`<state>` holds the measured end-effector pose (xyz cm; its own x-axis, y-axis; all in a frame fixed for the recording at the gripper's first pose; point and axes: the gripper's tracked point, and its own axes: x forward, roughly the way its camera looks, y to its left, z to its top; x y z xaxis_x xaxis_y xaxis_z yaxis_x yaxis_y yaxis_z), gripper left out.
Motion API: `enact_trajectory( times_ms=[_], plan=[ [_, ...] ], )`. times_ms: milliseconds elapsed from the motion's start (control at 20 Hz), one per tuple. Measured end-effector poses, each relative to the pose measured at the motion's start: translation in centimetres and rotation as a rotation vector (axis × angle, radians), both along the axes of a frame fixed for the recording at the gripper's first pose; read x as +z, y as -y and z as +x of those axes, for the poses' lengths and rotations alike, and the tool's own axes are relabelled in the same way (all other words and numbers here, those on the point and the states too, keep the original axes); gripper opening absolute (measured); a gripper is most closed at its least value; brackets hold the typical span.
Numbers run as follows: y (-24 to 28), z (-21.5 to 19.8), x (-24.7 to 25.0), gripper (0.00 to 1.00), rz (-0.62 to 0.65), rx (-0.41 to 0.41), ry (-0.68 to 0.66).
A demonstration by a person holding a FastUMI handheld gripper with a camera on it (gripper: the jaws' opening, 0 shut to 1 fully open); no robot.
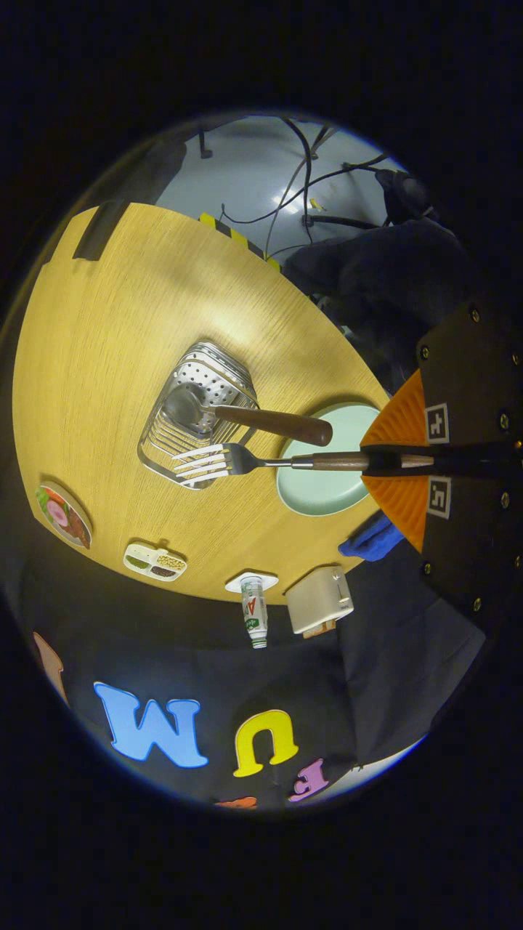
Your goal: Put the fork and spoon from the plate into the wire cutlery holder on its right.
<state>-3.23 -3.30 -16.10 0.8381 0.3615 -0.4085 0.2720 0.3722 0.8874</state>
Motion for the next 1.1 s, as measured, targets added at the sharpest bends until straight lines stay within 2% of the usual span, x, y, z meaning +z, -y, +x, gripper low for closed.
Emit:
enact_trajectory(
  times_ms=[350,400,850,900,1050,1100],
  plan=[
    [0.7,-0.2,-0.2,0.02,0.029,0.010,-0.032],
    [0.9,-0.2,-0.3,0.07,0.020,0.012,-0.032],
    [2.0,0.5,0.5,0.09,0.044,-0.023,-0.029],
    [2.1,0.7,0.8,0.15,0.046,-0.032,-0.024],
    [2.5,0.8,1.6,0.15,0.056,-0.047,-0.004],
    [2.5,0.7,1.8,0.21,0.063,-0.047,0.002]
  ],
)
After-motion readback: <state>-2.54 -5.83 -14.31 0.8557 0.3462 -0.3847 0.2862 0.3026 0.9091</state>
